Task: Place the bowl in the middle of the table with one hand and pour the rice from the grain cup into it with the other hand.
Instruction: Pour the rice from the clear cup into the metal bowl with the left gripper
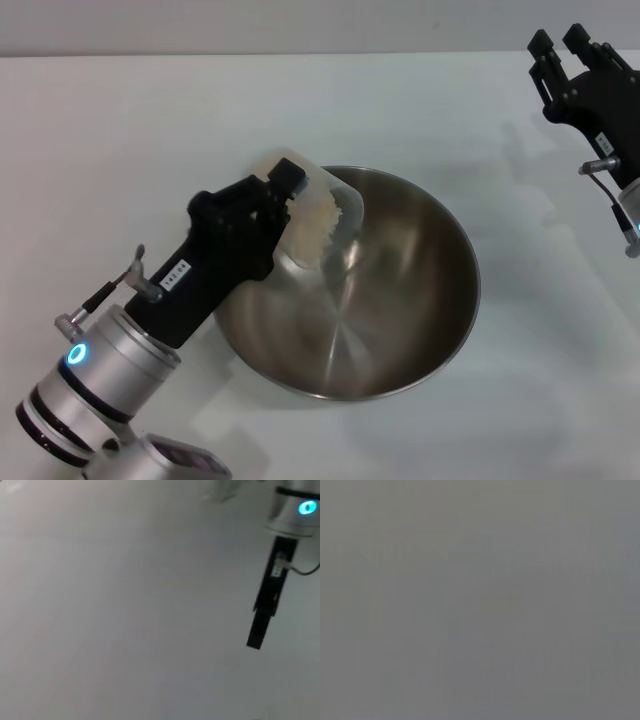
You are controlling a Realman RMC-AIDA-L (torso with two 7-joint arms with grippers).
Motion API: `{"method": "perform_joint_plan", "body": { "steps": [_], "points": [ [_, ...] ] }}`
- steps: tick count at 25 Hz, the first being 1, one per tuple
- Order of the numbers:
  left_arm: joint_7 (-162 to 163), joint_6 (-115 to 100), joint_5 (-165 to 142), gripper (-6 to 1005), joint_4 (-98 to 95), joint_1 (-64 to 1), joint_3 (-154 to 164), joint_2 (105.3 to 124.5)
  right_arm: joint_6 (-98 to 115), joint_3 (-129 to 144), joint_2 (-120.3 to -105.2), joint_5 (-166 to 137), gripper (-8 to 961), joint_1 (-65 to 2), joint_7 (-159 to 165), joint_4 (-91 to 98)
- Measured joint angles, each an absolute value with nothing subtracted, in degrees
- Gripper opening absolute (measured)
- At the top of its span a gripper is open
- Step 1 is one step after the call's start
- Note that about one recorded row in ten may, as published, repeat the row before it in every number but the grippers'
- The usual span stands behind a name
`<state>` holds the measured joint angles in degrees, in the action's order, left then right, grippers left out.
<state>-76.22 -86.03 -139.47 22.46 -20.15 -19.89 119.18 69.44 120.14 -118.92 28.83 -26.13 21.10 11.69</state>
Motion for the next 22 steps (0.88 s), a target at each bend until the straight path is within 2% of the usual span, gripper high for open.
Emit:
{"method": "perform_joint_plan", "body": {
  "steps": [22],
  "points": [
    [-102.44, -85.25, -143.00, 20, 18.82, -21.94, -18.11, 119.18, 67.84, 120.30, -118.86, 28.83, 432, -27.09, 20.78, 11.68]
  ]
}}
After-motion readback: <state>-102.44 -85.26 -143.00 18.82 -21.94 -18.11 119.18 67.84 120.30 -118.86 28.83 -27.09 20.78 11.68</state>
